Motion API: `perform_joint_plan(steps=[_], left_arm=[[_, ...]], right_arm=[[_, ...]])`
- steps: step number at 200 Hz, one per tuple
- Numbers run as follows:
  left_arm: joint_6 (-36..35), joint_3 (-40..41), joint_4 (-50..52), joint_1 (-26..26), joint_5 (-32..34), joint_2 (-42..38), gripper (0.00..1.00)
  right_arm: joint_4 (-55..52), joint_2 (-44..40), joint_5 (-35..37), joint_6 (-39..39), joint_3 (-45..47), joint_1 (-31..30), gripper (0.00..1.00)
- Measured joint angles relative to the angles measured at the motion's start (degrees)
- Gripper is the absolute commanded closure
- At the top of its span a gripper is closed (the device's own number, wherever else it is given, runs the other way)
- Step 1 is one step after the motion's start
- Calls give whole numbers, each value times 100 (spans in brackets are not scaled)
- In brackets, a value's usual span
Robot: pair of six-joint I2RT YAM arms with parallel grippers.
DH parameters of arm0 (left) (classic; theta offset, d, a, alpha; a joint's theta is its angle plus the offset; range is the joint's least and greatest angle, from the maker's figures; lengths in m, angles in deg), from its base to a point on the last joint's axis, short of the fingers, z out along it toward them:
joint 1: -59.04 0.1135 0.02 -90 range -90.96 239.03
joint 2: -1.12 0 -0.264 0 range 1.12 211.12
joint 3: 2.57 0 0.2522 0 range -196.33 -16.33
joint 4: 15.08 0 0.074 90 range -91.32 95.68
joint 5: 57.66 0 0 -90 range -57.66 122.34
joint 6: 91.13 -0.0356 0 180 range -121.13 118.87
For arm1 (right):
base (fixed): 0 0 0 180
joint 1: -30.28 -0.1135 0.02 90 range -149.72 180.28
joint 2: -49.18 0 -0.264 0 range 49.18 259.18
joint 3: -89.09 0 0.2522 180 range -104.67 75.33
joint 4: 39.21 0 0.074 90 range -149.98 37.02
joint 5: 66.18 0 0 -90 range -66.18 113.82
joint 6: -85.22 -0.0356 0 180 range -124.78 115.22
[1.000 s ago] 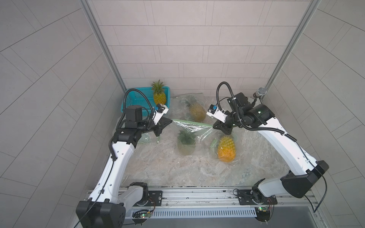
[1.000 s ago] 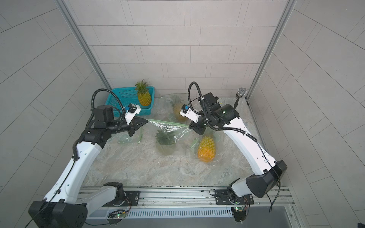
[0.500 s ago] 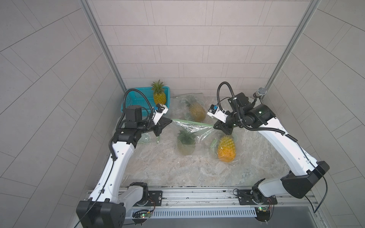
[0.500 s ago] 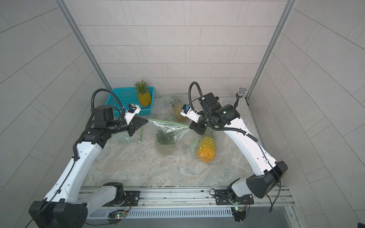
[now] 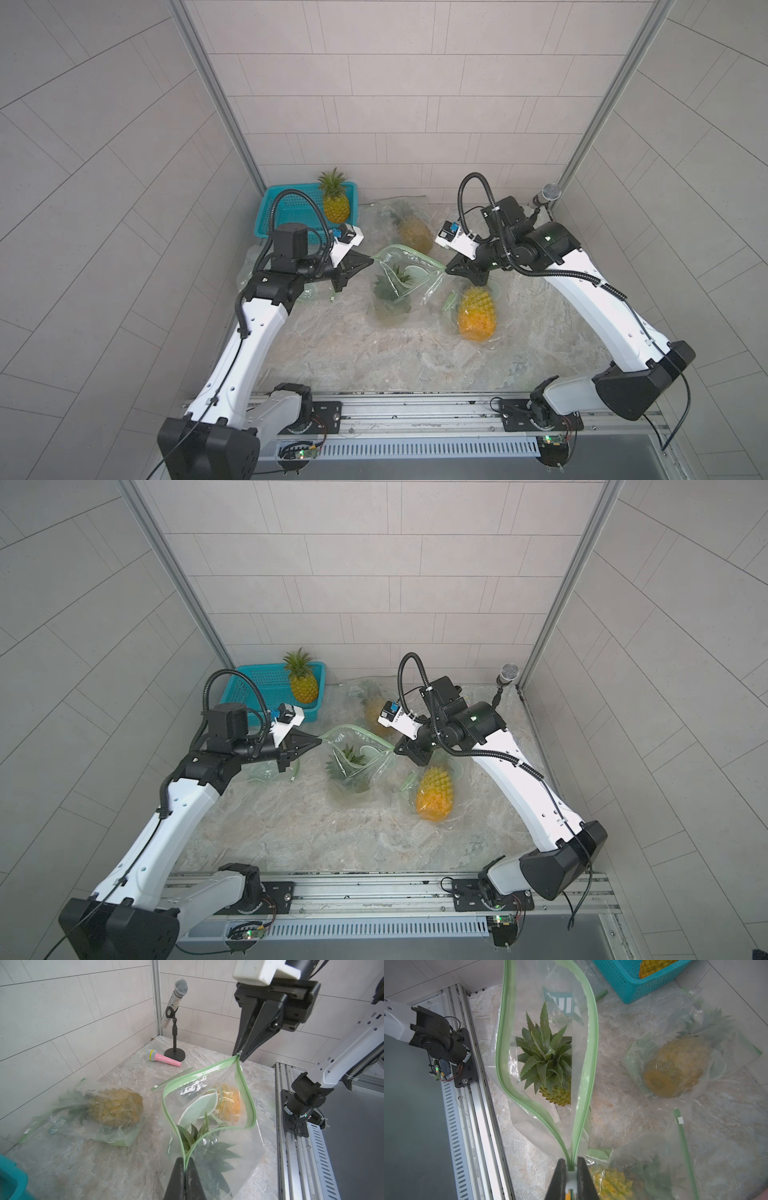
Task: Open the zip-top bag and take out the pineapple
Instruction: Open the zipper of the food storage bag at the center of the board, then pick up the pineapple from the zipper food storage bag.
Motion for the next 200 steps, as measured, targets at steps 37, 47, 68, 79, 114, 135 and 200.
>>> perform_joint_plan(steps=[37,47,68,79,114,135,200], left_arm=[[-46,0,11,-181,7,9,100],[-61,0,13,-188,9,9,100],[-131,0,48,-188,33,9,100],[-179,0,87,-190,52,9,100],[-302,0,201,-190,98,9,100],[-341,0,234,-190,101,9,100],[-393,0,273,-190,101,9,100]], right_arm=[[138,0,-44,-79,0,-52,86],[168,0,-42,-122,0,-81,81],[249,0,-17,-188,-4,-157,72],[299,0,44,-166,-13,-203,70],[385,17,304,-203,-249,-435,65],[448,96,411,-203,-483,-623,65],[627,758,452,-223,-848,-1156,70]])
